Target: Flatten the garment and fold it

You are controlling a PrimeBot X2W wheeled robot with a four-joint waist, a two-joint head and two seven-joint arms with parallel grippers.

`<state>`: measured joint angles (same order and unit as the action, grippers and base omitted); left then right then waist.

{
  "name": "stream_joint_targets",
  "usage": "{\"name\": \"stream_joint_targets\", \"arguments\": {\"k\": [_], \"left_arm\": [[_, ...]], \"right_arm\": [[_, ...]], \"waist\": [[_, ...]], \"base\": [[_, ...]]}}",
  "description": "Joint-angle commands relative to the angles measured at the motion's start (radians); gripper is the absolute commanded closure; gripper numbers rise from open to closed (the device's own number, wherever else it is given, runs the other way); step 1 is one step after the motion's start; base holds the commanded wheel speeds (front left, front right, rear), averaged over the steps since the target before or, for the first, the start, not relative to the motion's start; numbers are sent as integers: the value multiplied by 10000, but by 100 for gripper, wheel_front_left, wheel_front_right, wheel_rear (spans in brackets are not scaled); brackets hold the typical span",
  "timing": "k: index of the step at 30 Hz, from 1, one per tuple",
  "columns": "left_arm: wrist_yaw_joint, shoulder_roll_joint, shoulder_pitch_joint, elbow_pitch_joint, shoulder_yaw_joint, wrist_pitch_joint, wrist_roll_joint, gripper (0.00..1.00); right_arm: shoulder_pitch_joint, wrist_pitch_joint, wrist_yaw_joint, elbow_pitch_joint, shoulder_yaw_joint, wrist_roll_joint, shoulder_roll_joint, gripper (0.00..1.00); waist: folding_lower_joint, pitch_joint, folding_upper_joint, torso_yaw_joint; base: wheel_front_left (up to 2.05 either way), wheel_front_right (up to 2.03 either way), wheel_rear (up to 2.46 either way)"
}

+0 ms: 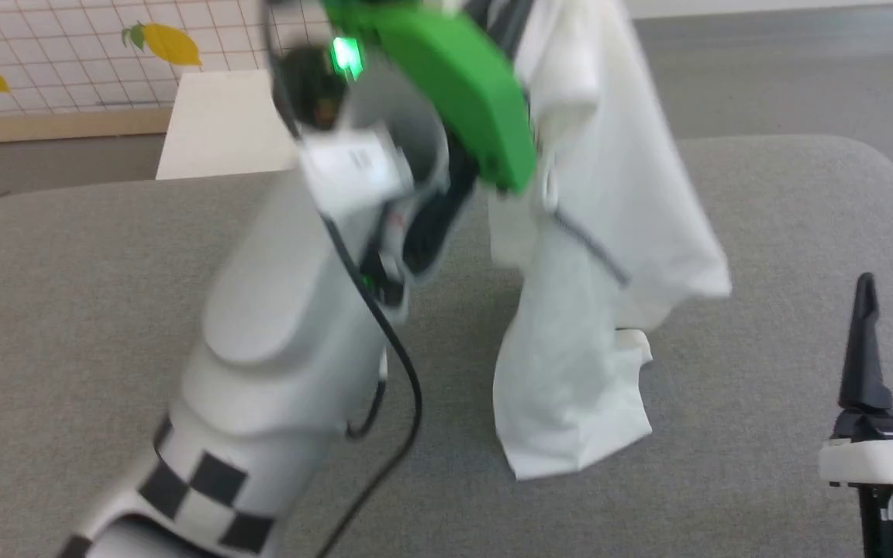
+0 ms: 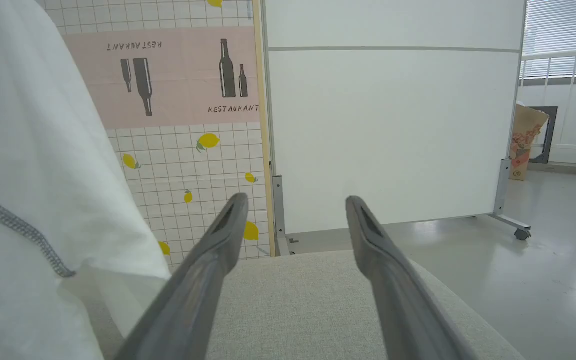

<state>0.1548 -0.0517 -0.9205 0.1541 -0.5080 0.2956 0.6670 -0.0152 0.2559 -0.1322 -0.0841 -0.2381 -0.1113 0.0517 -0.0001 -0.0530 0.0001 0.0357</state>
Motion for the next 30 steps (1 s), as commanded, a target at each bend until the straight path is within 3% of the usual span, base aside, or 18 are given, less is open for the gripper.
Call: {"name": "stream_joint_targets", "arguments": {"k": [1,6,12,15,16,17,18,24,27,30], "left_arm": [[65,-32,522,223,-138,-213,-134,100],[201,-582,2304,1649,-459,-815,-419,100],[441,-1127,3224,3095,-576,-1705,-903,100],[152,-975,3510,3561,-786,-1865,-822,100],[23,-895,3578,3633,-855,-1880,-762,73],[-166,-818,3638,3685,-982,-1869,-720,15],[-282,-763,3665,3694,-1036,-1905,-679,0],[-498,-750,3679,2900,-721,-2886,-496,0],[-214,-1014,4022,1844,-147,-3572,-338,0],[350,-1565,4670,656,371,-4251,-547,0]], "right_arm": [[63,57,15,-50,119,-82,-14,0],[-166,57,15,21,518,-210,-14,0],[-443,58,15,125,655,-223,-14,0],[-519,58,15,204,627,-226,-14,0],[-529,58,15,234,623,-228,-14,0],[-541,58,15,269,626,-232,-14,0],[-549,58,15,294,635,-228,-14,0],[-516,58,15,415,609,-130,-14,0],[-388,58,15,452,577,-105,-14,0],[-245,58,15,459,558,-100,-14,0]], "waist": [[1,-214,-1,156],[1,-725,-1,432],[1,-1280,-1,547],[1,-1411,-1,486],[1,-1427,-1,453],[1,-1433,-1,404],[1,-1422,-1,361],[1,-1039,-1,85],[1,-791,-1,-13],[1,-634,-1,-82]], "base": [[0,0,0],[0,0,0],[0,0,0],[0,0,0],[0,0,0],[0,0,0],[0,0,0],[0,0,0],[0,0,0],[0,0,0]]}}
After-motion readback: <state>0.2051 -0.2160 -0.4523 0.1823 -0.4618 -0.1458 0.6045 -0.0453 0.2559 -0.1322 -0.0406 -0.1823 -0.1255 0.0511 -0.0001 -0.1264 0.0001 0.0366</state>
